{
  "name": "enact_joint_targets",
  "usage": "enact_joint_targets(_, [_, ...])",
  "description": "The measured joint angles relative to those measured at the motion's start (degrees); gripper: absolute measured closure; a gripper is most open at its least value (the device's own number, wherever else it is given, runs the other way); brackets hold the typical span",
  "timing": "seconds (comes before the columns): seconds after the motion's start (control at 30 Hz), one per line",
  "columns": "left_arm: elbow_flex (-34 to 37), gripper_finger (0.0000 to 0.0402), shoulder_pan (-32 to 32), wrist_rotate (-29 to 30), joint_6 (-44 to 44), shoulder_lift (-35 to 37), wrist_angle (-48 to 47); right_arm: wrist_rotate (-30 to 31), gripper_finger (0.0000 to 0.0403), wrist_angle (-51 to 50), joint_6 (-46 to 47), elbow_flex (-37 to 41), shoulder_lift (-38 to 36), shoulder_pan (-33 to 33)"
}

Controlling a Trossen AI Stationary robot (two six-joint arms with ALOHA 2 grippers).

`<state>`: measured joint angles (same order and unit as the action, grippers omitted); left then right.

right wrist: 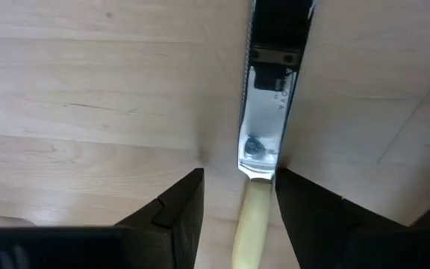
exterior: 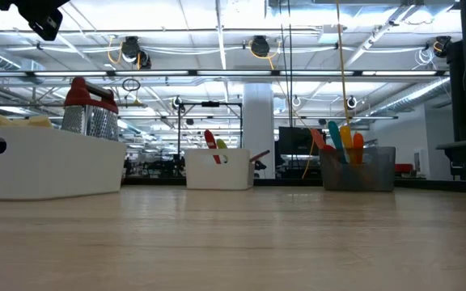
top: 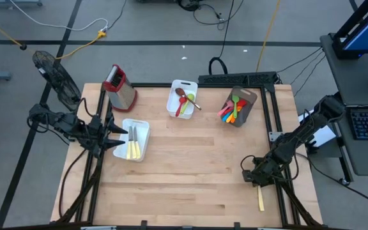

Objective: Pick & Place Kitchen Items
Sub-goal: Put the yellow knife into the bottom white bin

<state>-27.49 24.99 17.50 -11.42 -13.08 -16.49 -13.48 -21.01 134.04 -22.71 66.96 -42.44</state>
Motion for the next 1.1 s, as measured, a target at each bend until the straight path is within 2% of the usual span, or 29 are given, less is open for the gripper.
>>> enact_joint_targets(0.2, [0.0,0.0195,0.0,0.0,0.7,0.0,0.0,1.8,0.0255,-4.7,0.5,0.0,0.1,0.3])
enact_joint_targets(0.53, [0.0,0.0195,0.0,0.0,0.8,0.0,0.0,5.5,0.0353,-8.1,-0.3,0.1,3.5,2.2])
enact_joint_targets(0.7, [0.0,0.0194,0.0,0.0,0.6,0.0,0.1,14.6,0.0393,-1.9,-0.8,0.1,5.1,2.4])
enact_joint_targets(0.87, [0.0,0.0194,0.0,0.1,0.3,0.0,0.3,22.0,0.0401,3.8,-2.1,0.1,5.1,4.1])
enact_joint_targets(1.1, [0.0,0.0195,0.0,0.1,-1.1,0.0,0.3,21.6,0.0402,3.8,-5.5,0.1,5.1,6.0])
